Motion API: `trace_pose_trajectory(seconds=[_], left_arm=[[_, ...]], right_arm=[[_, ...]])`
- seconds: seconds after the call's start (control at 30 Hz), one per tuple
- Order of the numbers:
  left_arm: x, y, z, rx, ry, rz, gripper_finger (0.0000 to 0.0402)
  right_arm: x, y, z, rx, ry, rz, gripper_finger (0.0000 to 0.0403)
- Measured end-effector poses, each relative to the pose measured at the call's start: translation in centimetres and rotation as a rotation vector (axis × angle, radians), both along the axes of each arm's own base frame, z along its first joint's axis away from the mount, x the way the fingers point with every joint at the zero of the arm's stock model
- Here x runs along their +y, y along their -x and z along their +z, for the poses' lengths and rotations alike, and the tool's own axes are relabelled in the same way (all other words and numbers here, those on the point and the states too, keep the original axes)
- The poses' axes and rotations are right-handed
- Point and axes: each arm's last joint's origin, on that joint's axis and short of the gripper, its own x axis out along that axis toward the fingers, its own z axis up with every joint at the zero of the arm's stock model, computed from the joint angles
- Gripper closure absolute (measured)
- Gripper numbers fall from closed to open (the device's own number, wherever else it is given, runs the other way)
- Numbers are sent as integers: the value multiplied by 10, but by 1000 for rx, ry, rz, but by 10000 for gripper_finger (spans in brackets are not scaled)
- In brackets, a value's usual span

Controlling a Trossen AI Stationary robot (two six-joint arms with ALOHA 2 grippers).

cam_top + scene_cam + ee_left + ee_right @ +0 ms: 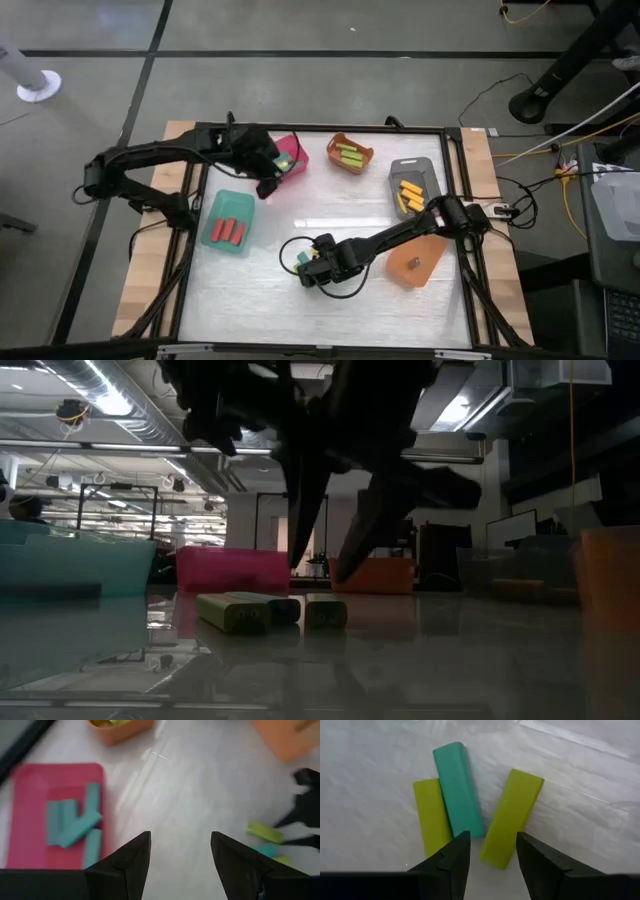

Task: Sort blocks
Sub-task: Put the green block into the orange bin

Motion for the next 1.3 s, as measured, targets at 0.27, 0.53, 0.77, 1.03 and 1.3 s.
trace_pose_trajectory(seconds=[0.27,0.53,0.77,1.03,1.3], left_arm=[[-40,-7,0,-2,41,-114,208],[-81,-6,-1,22,66,-253,208],[-106,-3,-1,26,43,-371,208],[-112,-2,-1,26,-42,-496,208],[-111,-1,-2,47,-36,-489,208]], right_arm=[[-1,-3,-17,29,42,-19,243],[-3,0,-26,84,75,-24,243],[-8,-4,-35,106,50,-22,296],[-19,-8,-26,58,79,-55,346],[-82,-8,13,71,158,-46,332]])
